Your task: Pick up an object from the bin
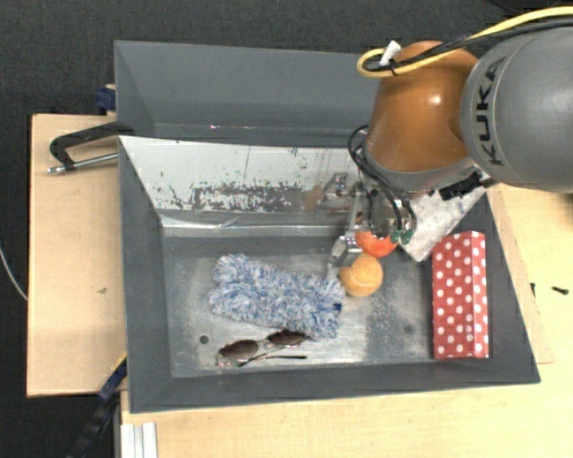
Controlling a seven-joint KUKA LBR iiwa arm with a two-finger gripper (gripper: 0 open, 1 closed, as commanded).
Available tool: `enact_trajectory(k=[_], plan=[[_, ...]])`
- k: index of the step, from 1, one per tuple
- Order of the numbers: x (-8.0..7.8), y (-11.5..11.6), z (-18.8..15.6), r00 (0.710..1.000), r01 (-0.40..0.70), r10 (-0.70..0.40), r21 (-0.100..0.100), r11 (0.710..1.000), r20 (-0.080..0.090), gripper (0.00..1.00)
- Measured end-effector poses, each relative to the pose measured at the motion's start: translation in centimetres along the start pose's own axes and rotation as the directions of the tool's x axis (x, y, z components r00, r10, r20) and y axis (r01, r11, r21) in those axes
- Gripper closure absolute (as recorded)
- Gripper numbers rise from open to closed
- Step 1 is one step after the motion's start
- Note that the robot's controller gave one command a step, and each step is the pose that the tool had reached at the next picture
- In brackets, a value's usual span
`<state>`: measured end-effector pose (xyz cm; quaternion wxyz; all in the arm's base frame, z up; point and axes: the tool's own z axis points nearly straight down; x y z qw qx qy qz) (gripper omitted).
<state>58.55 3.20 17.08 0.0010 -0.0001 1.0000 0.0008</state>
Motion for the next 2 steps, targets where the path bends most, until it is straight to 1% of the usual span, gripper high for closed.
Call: enact_trajectory(k=[1, 2], plan=[[1.9, 4.4, 2.4, 0.998, 0.056, -0.056, 0.002, 0.998, 0.002, 0.00], [7.0, 6.7, 5.3, 0.995, 0.099, -0.099, 0.000, 0.995, -0.001, 1.00]])
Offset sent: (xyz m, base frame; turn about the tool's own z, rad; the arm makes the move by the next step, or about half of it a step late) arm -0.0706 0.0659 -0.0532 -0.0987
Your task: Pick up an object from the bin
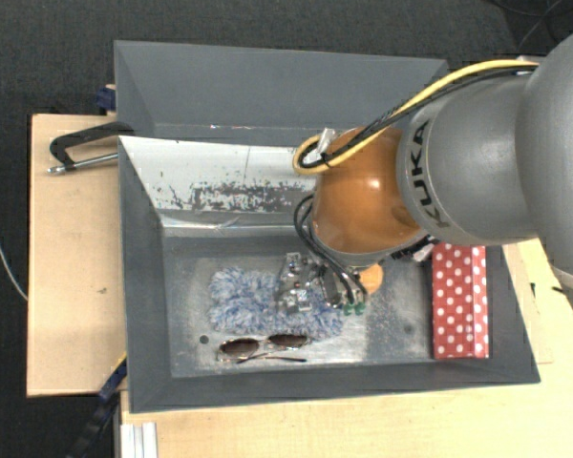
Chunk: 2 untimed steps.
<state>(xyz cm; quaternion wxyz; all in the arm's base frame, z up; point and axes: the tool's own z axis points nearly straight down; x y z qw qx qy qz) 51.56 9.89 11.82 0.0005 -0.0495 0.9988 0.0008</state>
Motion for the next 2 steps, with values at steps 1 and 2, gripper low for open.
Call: enact_trajectory(k=[1, 2], plan=[[0.0, 0.0, 0.0, 1.000, 0.000, 0.000, 0.000, 1.000, 0.000, 1.00], [-1.6, 0.9, -0.7, 0.993, -0.118, 0.118, 0.001, 0.993, -0.001, 1.00]])
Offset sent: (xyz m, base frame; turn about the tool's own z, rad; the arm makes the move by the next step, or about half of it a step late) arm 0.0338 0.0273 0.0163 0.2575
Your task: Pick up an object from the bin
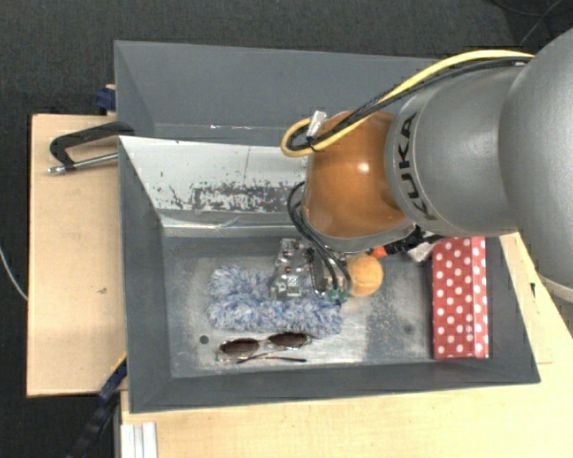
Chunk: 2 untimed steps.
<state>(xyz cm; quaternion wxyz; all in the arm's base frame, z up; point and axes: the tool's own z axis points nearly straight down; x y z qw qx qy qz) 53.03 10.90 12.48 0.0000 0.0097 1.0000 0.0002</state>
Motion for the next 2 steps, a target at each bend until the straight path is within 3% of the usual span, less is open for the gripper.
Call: enact_trajectory(k=[1, 2], plan=[[-0.5, 1.1, -5.5, 0.997, -0.076, 0.076, 0.000, 0.997, -0.002, 1.00], [-2.9, 2.3, -18.3, 1.000, 0.020, -0.020, -0.002, 1.000, 0.005, 1.00]])
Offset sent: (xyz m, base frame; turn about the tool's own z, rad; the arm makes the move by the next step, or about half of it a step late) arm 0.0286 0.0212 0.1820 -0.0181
